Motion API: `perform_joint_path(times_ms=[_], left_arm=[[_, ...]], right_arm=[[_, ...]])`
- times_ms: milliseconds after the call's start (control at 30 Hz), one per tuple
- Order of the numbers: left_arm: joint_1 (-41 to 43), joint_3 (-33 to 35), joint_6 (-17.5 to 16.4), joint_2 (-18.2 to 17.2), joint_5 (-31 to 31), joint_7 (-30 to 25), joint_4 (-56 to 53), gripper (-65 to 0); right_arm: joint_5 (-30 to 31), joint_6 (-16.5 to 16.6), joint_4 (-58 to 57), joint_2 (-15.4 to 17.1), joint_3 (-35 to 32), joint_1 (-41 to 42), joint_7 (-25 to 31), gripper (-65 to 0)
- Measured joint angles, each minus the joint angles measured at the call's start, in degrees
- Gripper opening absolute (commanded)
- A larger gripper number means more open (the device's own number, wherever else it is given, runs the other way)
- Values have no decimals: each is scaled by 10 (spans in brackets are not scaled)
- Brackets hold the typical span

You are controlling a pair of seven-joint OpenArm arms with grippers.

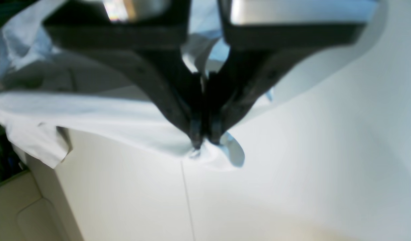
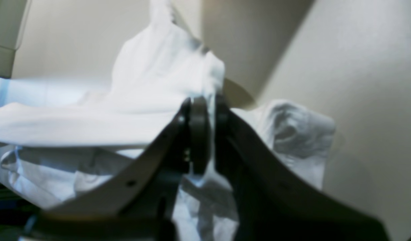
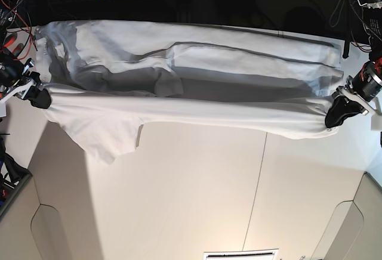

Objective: Layout the t-shirt on the table in an organized manner, then fold the t-shirt properly
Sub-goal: 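Fold the hem over onto the folded edge with both grippers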

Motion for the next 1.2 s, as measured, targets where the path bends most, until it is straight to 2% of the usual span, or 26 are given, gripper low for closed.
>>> perform_joint_path(times_ms=[100, 400, 500, 833, 1100, 1167, 1200], left_arm=[[4, 0, 0, 0, 1, 1, 0, -650], [5, -1, 3, 0, 5, 75, 0, -650], [5, -1, 3, 0, 19, 89, 0, -650], [13, 0, -1, 0, 81, 91, 0, -650], [14, 0, -1, 2, 85, 90, 0, -650], [14, 0, -1, 2, 87, 90, 0, -588], [14, 0, -1, 2, 87, 90, 0, -560]], right_arm=[[0, 0, 0, 0, 0, 0, 0, -650], [17, -4, 0, 0, 2, 0, -61, -650], [-5, -4, 0, 0, 2, 0, -73, -650], [-80, -4, 0, 0, 1, 0, -75, -650], [-89, -6, 0, -5, 0, 0, -75, -650], [-89, -6, 0, -5, 0, 0, -75, -650], [-89, -6, 0, -5, 0, 0, -75, -614]])
